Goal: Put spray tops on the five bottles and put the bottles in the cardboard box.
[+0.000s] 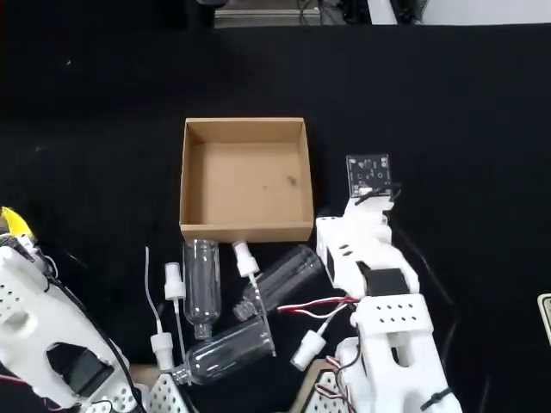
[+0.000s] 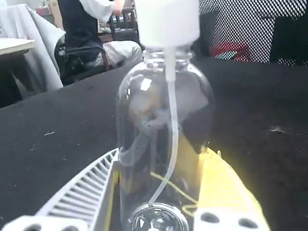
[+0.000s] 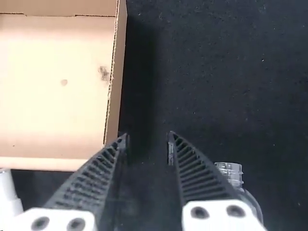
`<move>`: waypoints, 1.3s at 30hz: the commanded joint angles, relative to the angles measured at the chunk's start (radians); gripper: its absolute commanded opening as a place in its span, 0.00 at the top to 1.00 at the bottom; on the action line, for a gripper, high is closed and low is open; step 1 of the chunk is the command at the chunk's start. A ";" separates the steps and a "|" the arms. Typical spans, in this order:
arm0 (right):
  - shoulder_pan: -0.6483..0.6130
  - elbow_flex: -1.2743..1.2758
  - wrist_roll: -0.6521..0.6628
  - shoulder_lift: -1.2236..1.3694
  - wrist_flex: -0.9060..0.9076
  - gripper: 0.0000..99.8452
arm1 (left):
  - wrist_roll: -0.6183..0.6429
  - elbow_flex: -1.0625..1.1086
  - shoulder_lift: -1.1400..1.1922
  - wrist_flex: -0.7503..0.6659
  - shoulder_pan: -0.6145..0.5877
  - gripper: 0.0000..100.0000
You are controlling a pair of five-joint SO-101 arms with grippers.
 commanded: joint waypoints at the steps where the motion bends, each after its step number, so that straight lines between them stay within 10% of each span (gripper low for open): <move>1: -0.006 -0.004 0.006 -0.019 -0.023 0.89 | 0.026 0.015 -0.005 -0.006 -0.004 0.80; 9: -0.006 -0.004 0.006 -0.019 -0.023 0.89 | 0.032 0.008 -0.006 -0.012 -0.021 0.66; 24: -0.008 0.004 0.008 -0.018 -0.028 0.89 | 0.032 0.082 -0.226 0.006 -0.019 0.67; 39: -0.003 0.005 0.008 -0.018 -0.023 0.89 | 0.074 0.068 -0.617 0.529 -0.012 0.68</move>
